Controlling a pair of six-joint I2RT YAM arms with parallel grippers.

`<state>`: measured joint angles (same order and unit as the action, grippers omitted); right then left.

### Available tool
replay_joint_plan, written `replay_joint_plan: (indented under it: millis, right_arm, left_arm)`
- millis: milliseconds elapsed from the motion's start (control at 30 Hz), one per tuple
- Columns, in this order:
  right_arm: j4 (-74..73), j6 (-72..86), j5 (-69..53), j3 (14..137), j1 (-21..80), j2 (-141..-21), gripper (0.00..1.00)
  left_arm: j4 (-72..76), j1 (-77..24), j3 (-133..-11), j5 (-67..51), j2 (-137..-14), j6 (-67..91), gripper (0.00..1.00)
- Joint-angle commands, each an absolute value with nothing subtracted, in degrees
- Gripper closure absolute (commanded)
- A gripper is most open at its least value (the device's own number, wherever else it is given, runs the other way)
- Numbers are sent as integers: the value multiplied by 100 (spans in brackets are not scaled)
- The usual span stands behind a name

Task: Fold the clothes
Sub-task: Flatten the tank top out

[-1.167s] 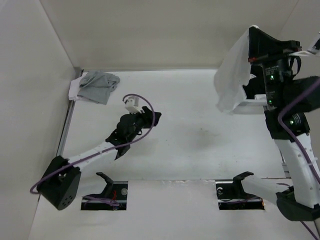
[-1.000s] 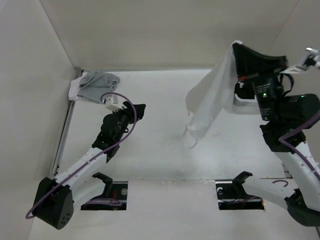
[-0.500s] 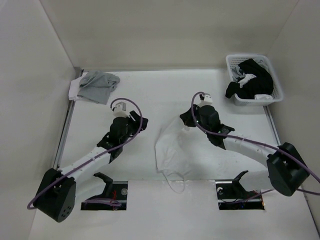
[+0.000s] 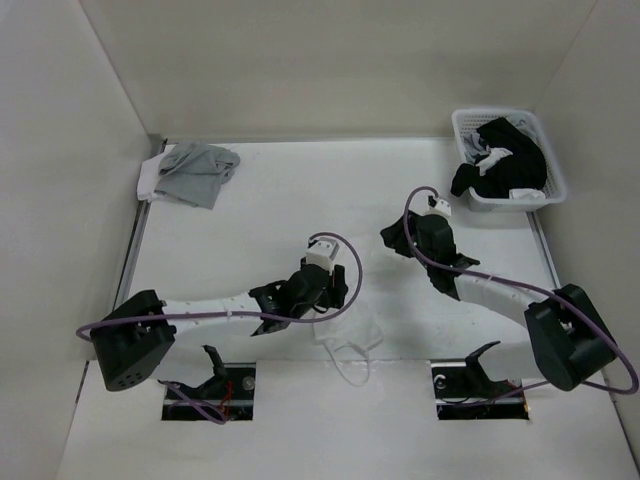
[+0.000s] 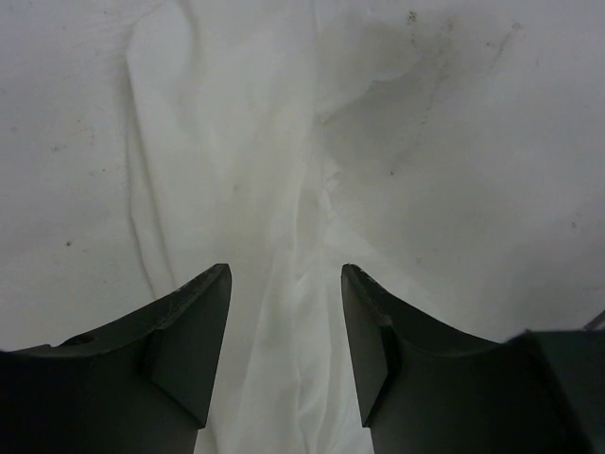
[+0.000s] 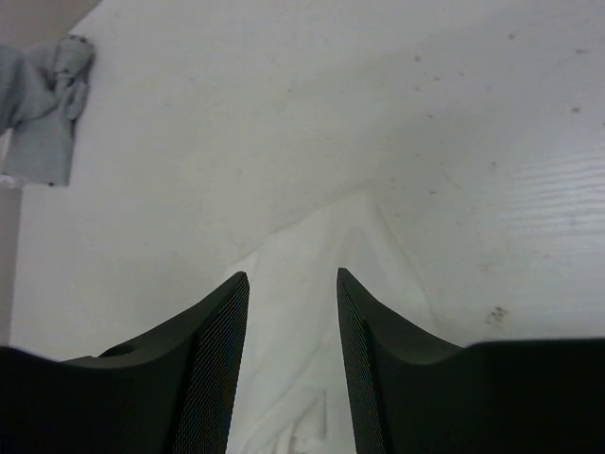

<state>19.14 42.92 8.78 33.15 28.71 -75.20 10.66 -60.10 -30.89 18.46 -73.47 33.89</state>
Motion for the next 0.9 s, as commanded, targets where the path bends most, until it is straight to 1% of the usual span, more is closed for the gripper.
replay_joint_plan:
  millis: [0, 67, 167, 200, 233, 267, 333, 367, 400, 433, 467, 500, 533, 633, 667, 700, 767, 833, 867]
  right_arm:
    - [1645, 4412, 984, 3314, 2773, -7813, 52]
    - [1477, 4491, 1028, 3182, 2738, -7892, 52]
    - [1450, 4658, 967, 3015, 2711, -7945, 56]
    - [1398, 4658, 932, 3015, 2711, -7937, 56]
    - [1232, 4676, 932, 3110, 2694, -7928, 55]
    - [1048, 4658, 932, 3207, 2668, -7954, 55]
    - [740, 4606, 932, 3365, 2667, -8041, 55]
    - [573, 4562, 932, 3436, 2667, -8094, 55]
    - [423, 4553, 932, 3471, 2667, -8130, 56]
    - [378, 4579, 932, 3472, 2676, -8130, 57]
    - [317, 4605, 923, 3489, 2702, -8165, 57]
    - [264, 4623, 914, 3541, 2702, -8261, 59]
    - [185, 4623, 897, 3620, 2737, -8392, 62]
    - [9, 4562, 801, 3866, 2825, -8578, 70]
    - [-17, 4527, 687, 3928, 2843, -8639, 75]
    - [-26, 4492, 442, 4007, 2860, -8709, 84]
    - [105, 4517, 125, 3982, 2878, -8666, 95]
    - [271, 4579, 53, 3859, 2896, -8448, 100]
    - [473, 4666, 79, 3693, 2939, -8063, 100]
  left_arm:
    - [853, -5981, -3393, 2531, -7541, 3225, 48]
    - [844, -5911, -3349, 2462, -7619, 3269, 45]
    - [791, -5805, -3349, 2338, -7813, 3331, 46]
    - [826, -5753, -3340, 2225, -7918, 3348, 48]
    - [870, -5709, -3340, 2111, -8006, 3349, 51]
    - [931, -5639, -3375, 1953, -8129, 3366, 56]
    - [1019, -5559, -3375, 1829, -8218, 3419, 62]
    - [1089, -5489, -3375, 1715, -8261, 3454, 67]
    - [1220, -5375, -3358, 1575, -8297, 3498, 74]
    - [1256, -5340, -3349, 1538, -8306, 3507, 76]
    - [1353, -5235, -3340, 1477, -8349, 3533, 82]
    - [1406, -5173, -3340, 1442, -8384, 3533, 84]
    - [1476, -5050, -3392, 1389, -8446, 3533, 87]
    - [1617, -4786, -3542, 1336, -8508, 3481, 89]
    - [1652, -4707, -3594, 1336, -8525, 3463, 90]
    - [1713, -4585, -3690, 1327, -8560, 3437, 90]
    - [1845, -4382, -3910, 1310, -8735, 3419, 92]
    - [1968, -4250, -4103, 1310, -8911, 3393, 93]
    - [2047, -4110, -4392, 1310, -9147, 3393, 94]
